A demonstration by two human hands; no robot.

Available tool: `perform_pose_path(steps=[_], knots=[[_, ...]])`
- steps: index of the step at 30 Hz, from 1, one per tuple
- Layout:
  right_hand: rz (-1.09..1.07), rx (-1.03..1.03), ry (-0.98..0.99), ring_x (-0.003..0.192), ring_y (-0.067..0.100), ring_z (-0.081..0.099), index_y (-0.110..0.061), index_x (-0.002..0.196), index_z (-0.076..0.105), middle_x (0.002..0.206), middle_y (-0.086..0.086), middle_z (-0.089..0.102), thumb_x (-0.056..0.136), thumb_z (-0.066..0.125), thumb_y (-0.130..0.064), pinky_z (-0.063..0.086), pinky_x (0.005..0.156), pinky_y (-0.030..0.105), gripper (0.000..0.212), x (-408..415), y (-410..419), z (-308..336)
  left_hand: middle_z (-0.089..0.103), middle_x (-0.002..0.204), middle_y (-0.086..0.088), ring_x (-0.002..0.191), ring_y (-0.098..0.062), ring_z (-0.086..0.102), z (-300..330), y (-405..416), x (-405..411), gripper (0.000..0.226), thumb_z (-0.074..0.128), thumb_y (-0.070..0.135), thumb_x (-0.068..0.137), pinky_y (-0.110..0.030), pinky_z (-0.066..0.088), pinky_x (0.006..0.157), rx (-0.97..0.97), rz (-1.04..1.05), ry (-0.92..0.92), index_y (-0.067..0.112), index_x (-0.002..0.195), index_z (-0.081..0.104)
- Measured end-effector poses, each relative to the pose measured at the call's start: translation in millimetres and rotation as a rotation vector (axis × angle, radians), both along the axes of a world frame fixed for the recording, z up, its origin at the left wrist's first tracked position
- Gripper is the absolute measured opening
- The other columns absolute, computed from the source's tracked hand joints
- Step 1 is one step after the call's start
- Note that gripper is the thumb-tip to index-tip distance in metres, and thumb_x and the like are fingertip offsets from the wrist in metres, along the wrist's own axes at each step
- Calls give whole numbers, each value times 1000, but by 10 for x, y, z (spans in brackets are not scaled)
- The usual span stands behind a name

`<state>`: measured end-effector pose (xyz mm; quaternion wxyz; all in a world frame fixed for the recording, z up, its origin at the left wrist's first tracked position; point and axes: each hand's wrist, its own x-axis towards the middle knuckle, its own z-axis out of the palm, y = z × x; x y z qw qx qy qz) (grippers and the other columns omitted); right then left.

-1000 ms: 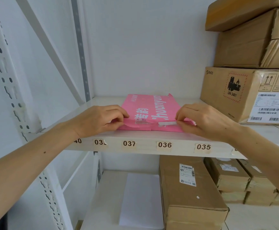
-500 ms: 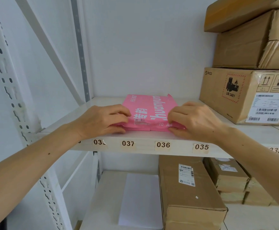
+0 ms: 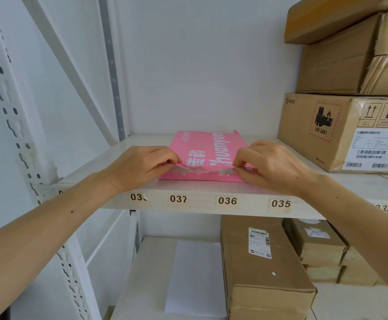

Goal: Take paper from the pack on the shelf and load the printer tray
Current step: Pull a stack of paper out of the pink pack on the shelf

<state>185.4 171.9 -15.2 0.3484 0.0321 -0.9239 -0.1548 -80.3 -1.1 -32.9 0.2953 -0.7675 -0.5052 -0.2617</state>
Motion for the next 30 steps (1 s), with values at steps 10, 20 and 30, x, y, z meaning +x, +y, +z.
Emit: perform_pose_path(steps=[10,20,30], knots=[[-38,132,51,60,28,64,-11,82,67,73,3,69,94,54,-31,53,62,39,27,-134,-112,-41,76,97,1,86,-16,73,23,151,97,21,58,24,93,-33,56,53,120,-47,184,16,96,77],[-35,36,124,45,29,54,-7,73,63,56,1,63,92,52,-27,54,64,39,29,-160,-144,-31,76,89,0,76,-13,70,-8,175,101,26,54,29,95,-32,56,55,141,-47,8,10,95,73],[-50,-29,141,44,31,53,-10,75,62,54,1,63,90,54,-28,54,61,40,25,-181,-108,-29,74,87,7,77,-18,71,49,152,187,23,49,50,90,-41,56,66,-22,29,-275,31,101,56]])
